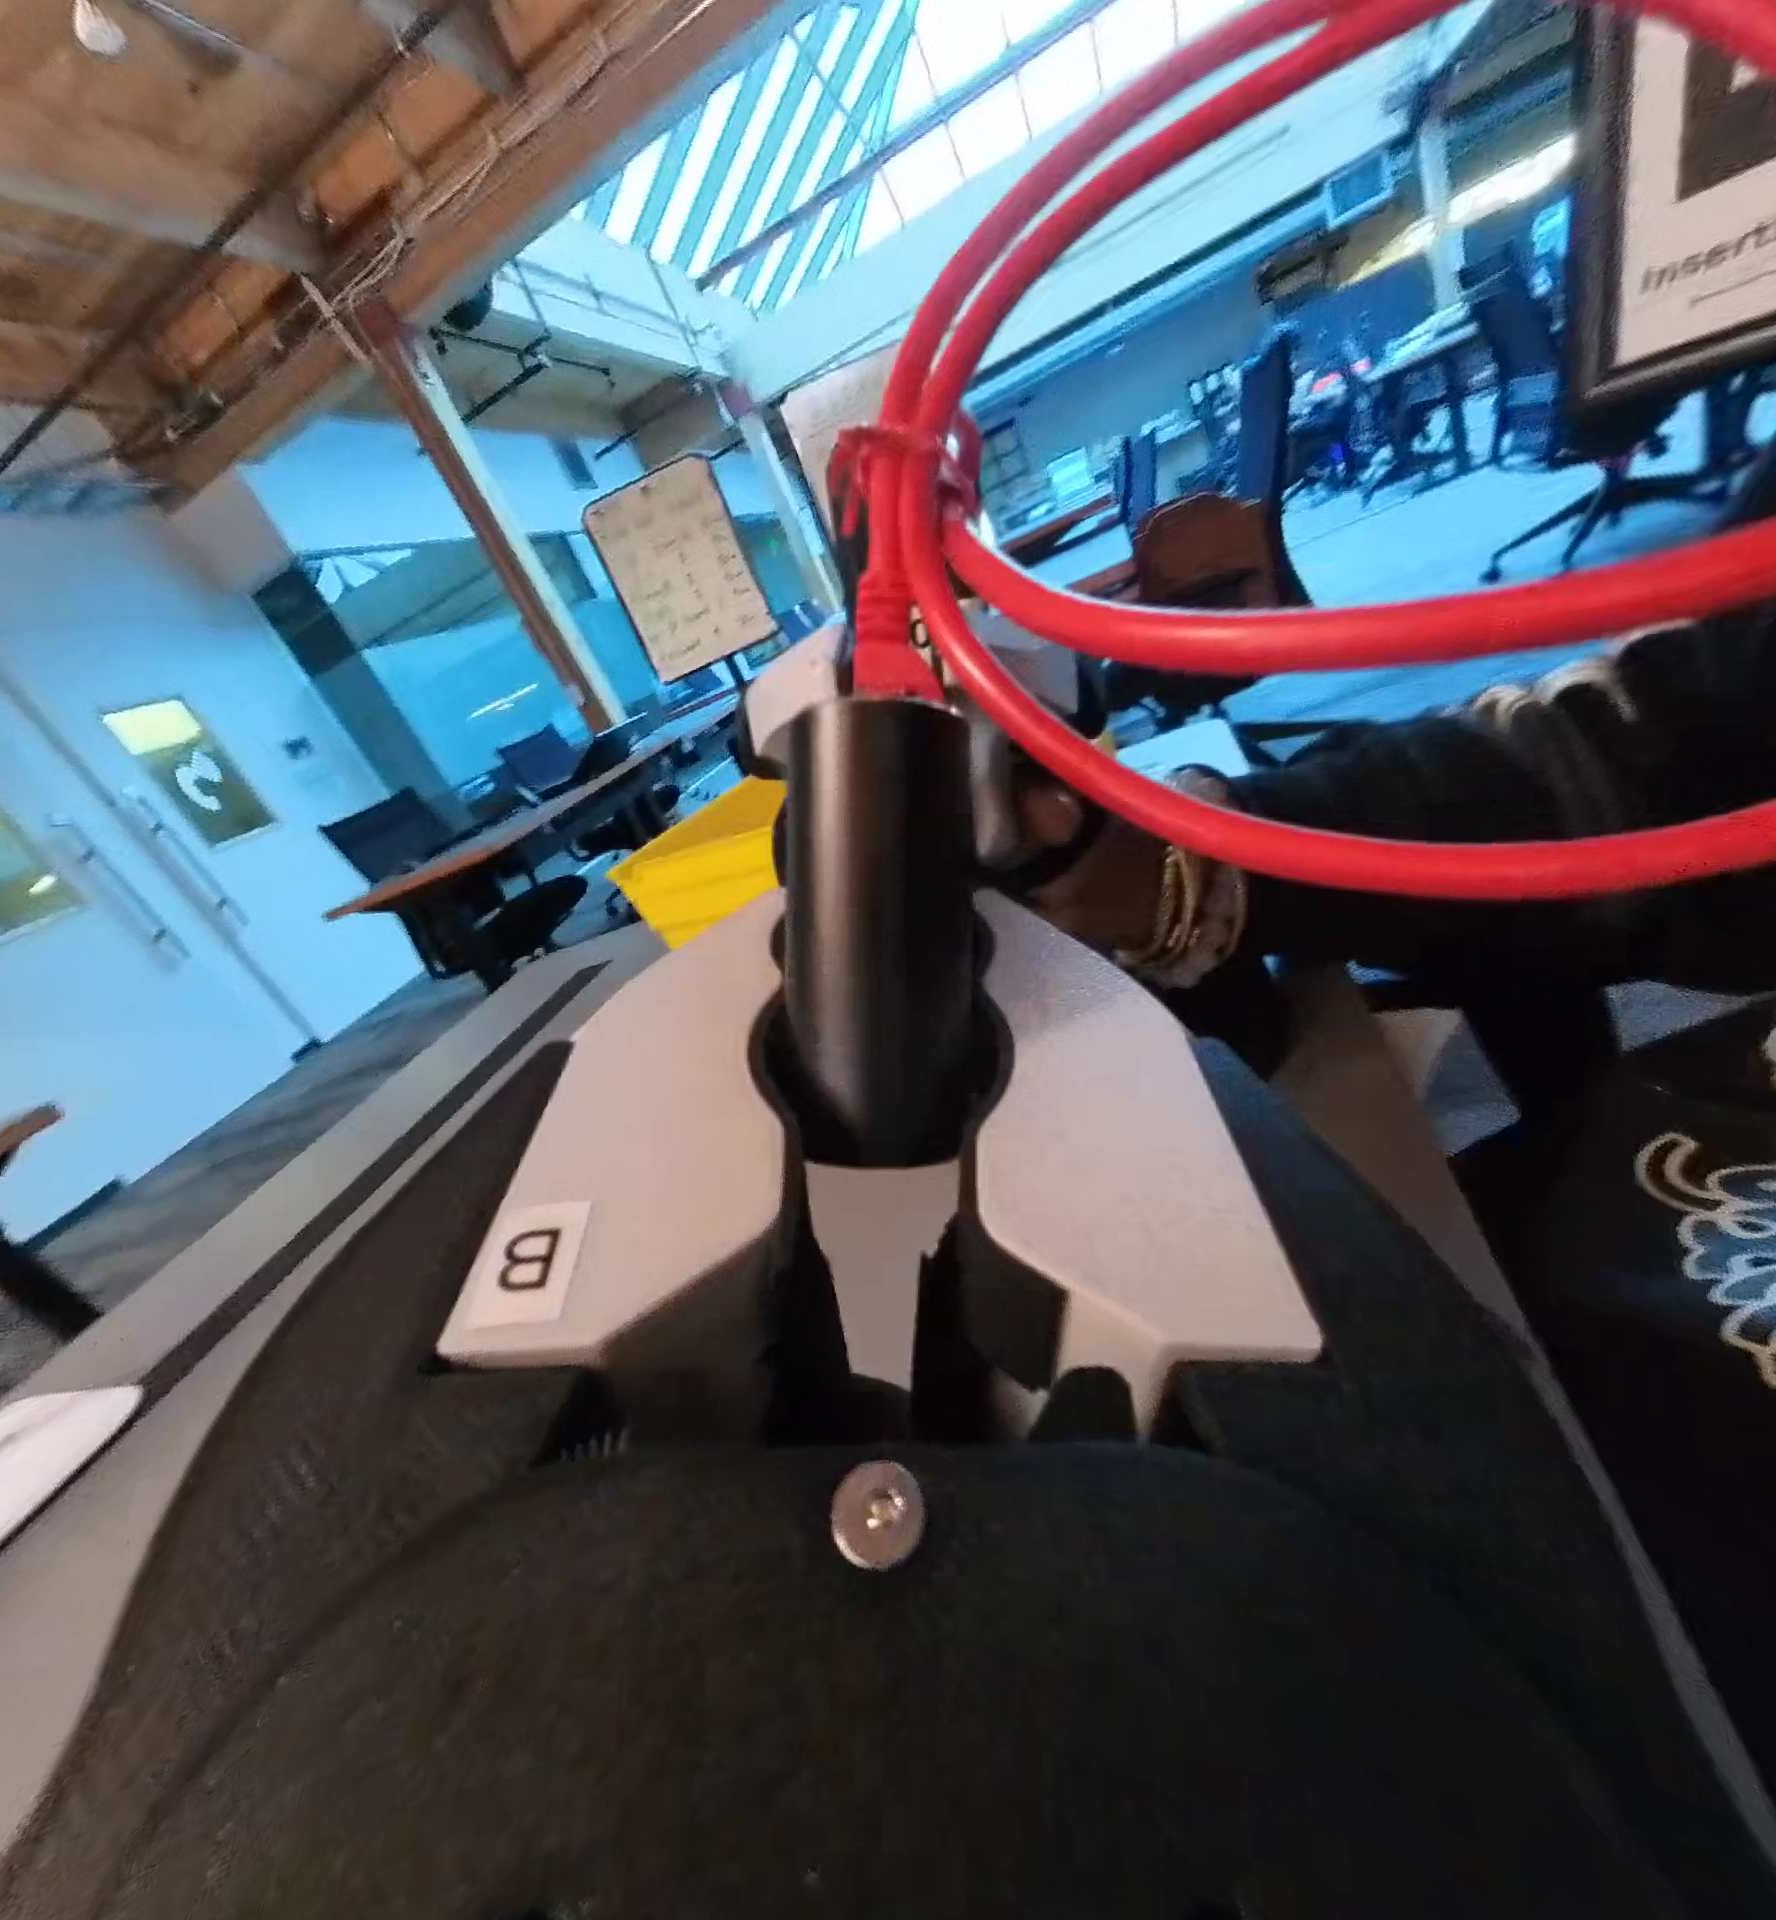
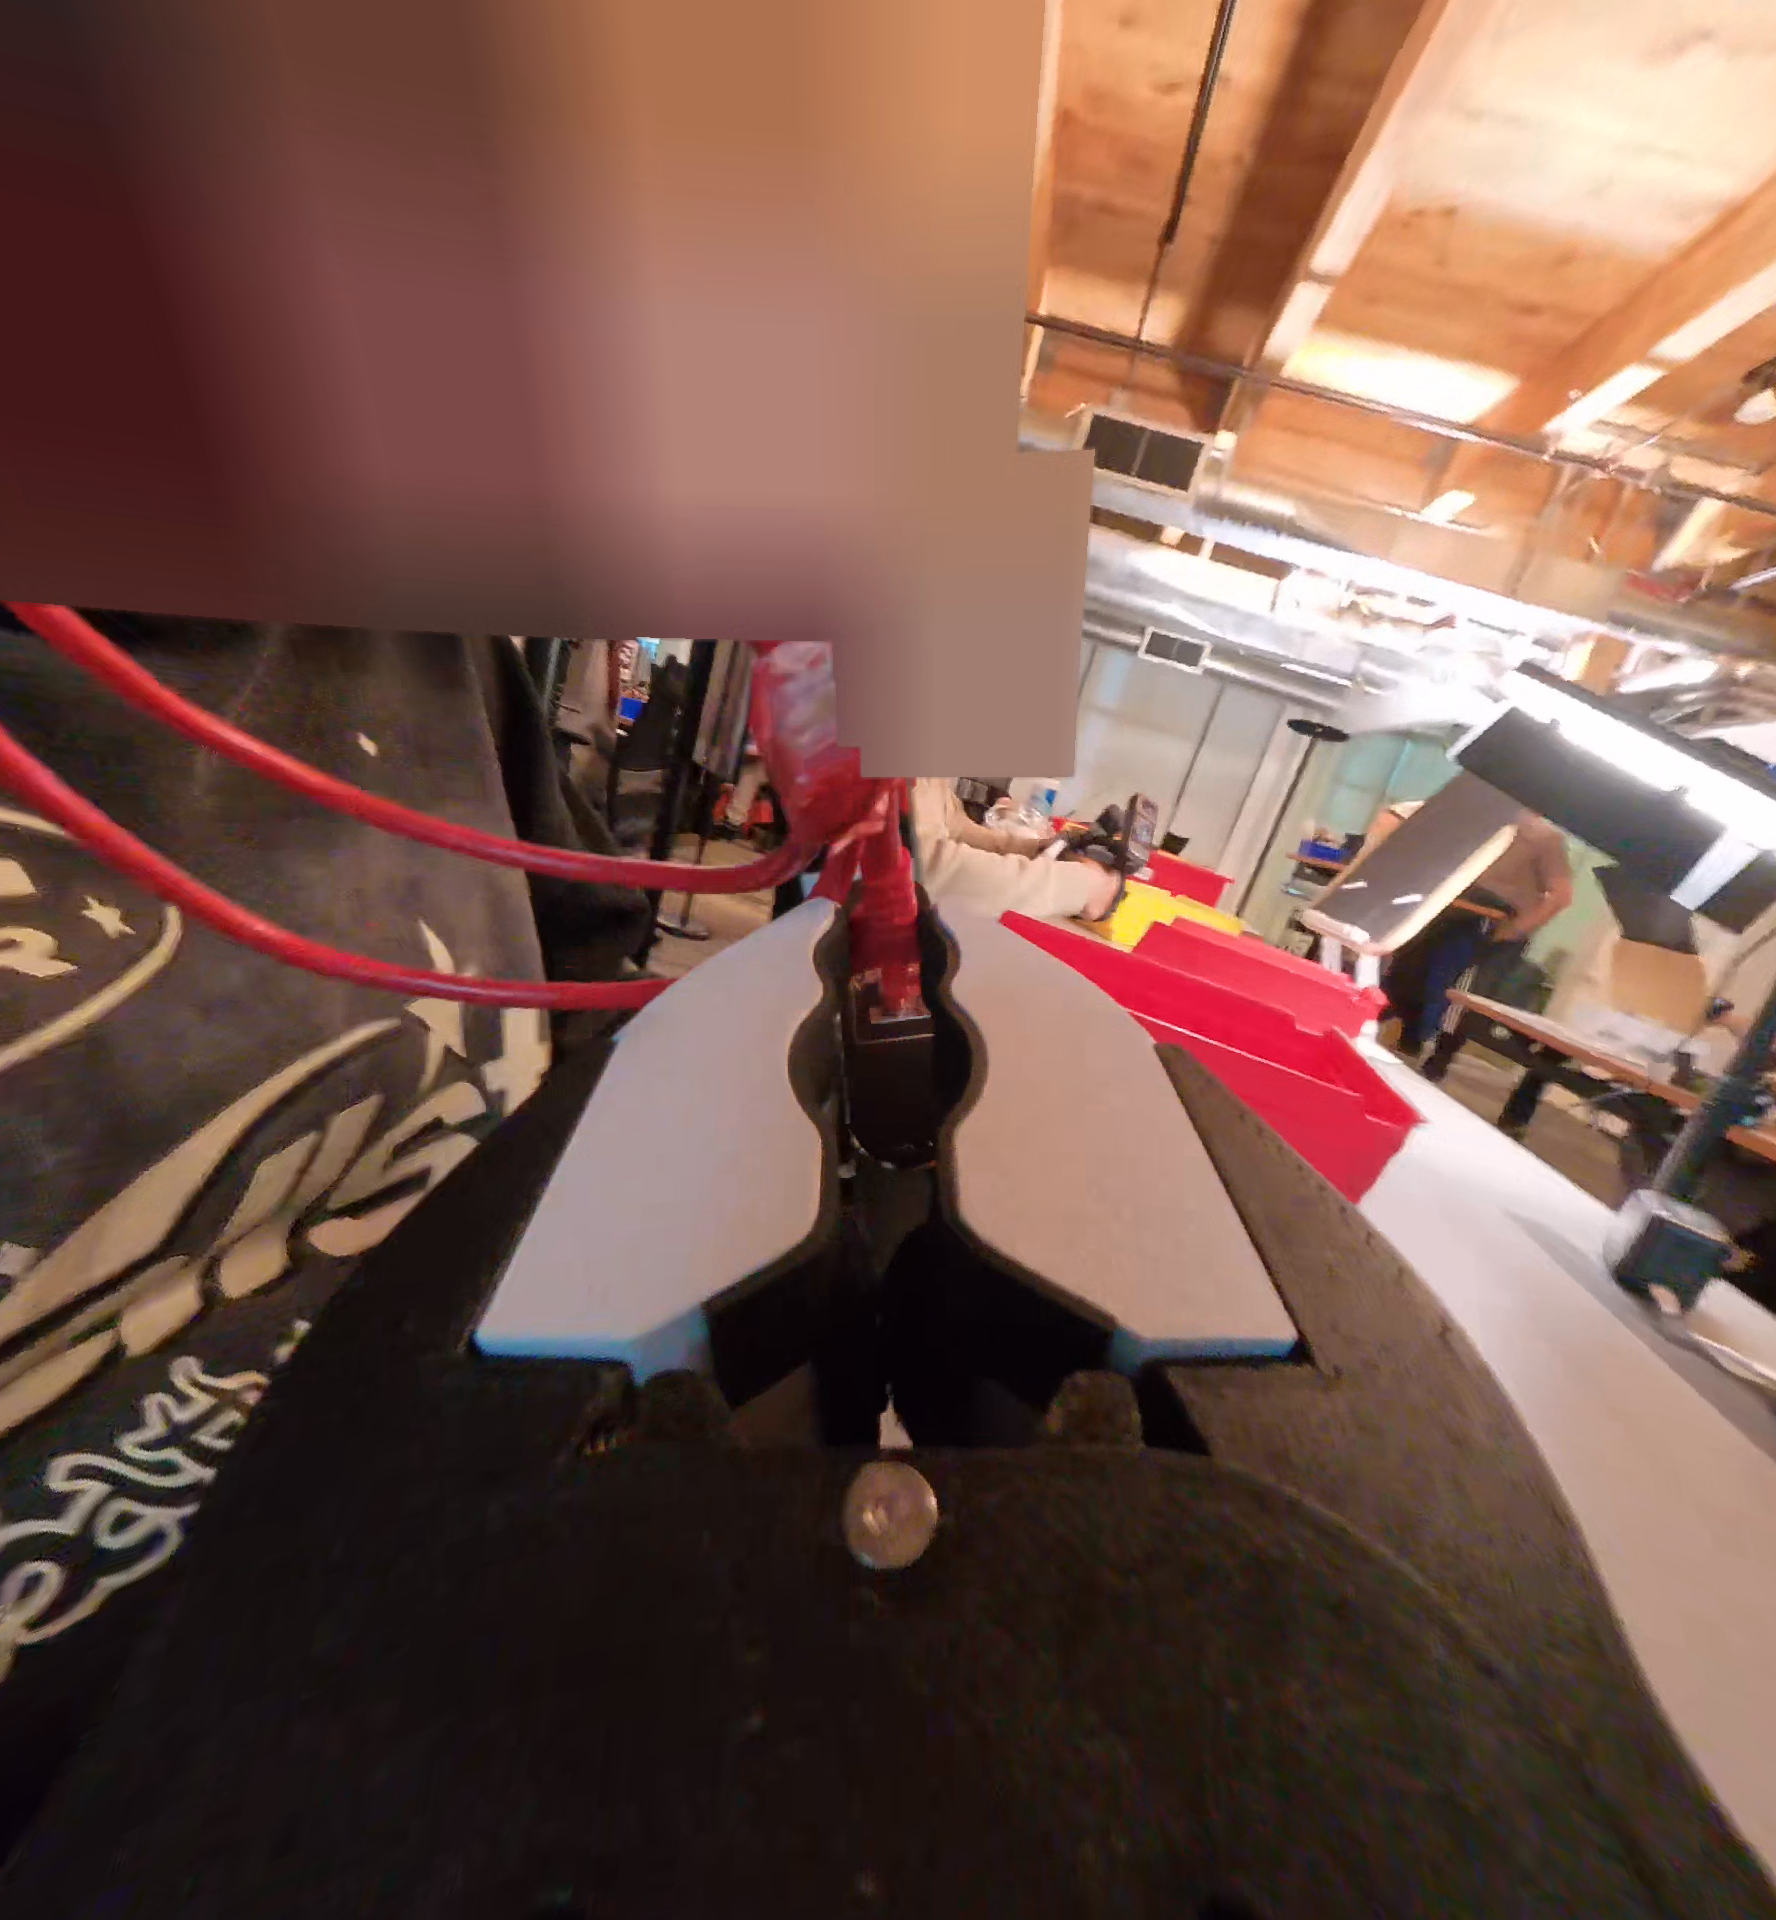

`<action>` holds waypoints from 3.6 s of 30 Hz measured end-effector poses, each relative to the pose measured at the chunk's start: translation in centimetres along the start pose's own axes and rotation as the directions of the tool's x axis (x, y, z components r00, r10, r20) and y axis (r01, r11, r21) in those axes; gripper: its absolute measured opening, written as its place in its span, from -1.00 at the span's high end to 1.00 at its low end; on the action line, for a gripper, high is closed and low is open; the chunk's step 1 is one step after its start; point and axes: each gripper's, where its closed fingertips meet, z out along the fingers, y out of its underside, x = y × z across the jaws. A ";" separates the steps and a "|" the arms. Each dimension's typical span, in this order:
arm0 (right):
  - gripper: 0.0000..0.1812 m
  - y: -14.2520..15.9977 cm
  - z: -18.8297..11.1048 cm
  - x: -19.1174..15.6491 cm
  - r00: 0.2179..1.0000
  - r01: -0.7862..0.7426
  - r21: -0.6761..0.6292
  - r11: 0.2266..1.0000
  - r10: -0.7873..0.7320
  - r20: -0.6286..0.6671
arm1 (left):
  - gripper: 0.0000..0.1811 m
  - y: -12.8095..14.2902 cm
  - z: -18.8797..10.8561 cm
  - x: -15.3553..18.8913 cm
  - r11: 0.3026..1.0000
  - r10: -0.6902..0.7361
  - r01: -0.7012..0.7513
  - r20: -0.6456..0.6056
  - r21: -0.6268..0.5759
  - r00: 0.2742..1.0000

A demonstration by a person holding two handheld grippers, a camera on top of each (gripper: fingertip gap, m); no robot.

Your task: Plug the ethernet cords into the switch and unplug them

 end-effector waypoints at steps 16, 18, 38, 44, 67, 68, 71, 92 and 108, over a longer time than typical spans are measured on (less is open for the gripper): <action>0.38 6.2 -3.5 1.0 0.972 0.220 -0.477 0.851 -0.234 0.030 | 0.71 6.0 -0.7 -1.6 0.868 0.231 -0.197 0.018 -0.456 0.973; 0.34 6.6 -3.8 0.9 0.971 0.220 -0.511 0.831 -0.234 0.037 | 0.71 6.2 -0.7 -1.5 0.863 0.234 -0.203 0.010 -0.463 0.972; 0.49 8.9 -2.2 1.2 0.926 0.337 -0.585 0.738 -0.373 0.063 | 0.72 7.1 -0.4 -0.9 0.844 0.241 -0.222 -0.026 -0.488 0.970; 0.68 9.0 -1.8 2.1 0.927 0.271 -0.708 0.653 -0.375 0.010 | 0.71 7.4 -0.7 -1.3 0.879 0.161 -0.150 -0.014 -0.453 0.987; 0.72 8.7 -1.0 2.9 0.816 0.347 -0.867 0.358 -0.571 0.091 | 0.57 6.9 -0.8 -2.7 0.884 0.258 -0.213 0.054 -0.416 0.965; 0.73 8.4 -0.9 3.0 0.822 0.335 -0.860 0.386 -0.566 0.067 | 0.55 6.6 -0.8 -2.9 0.890 0.267 -0.219 0.068 -0.401 0.961; 0.72 6.7 -0.3 3.4 0.869 0.248 -0.778 0.577 -0.488 -0.085 | 0.43 4.1 -0.8 -3.6 0.932 0.282 -0.233 0.148 -0.278 0.948; 0.72 5.1 -0.4 4.7 0.588 -0.787 -0.067 0.613 0.713 -0.381 | -0.07 0.5 -1.4 -3.5 0.861 0.508 -0.488 0.227 -0.140 0.831; 0.74 4.4 0.2 5.2 0.678 -0.707 -0.009 0.707 0.673 -0.296 | 0.43 -1.8 -3.8 -5.7 0.990 0.082 -0.109 0.263 0.089 0.961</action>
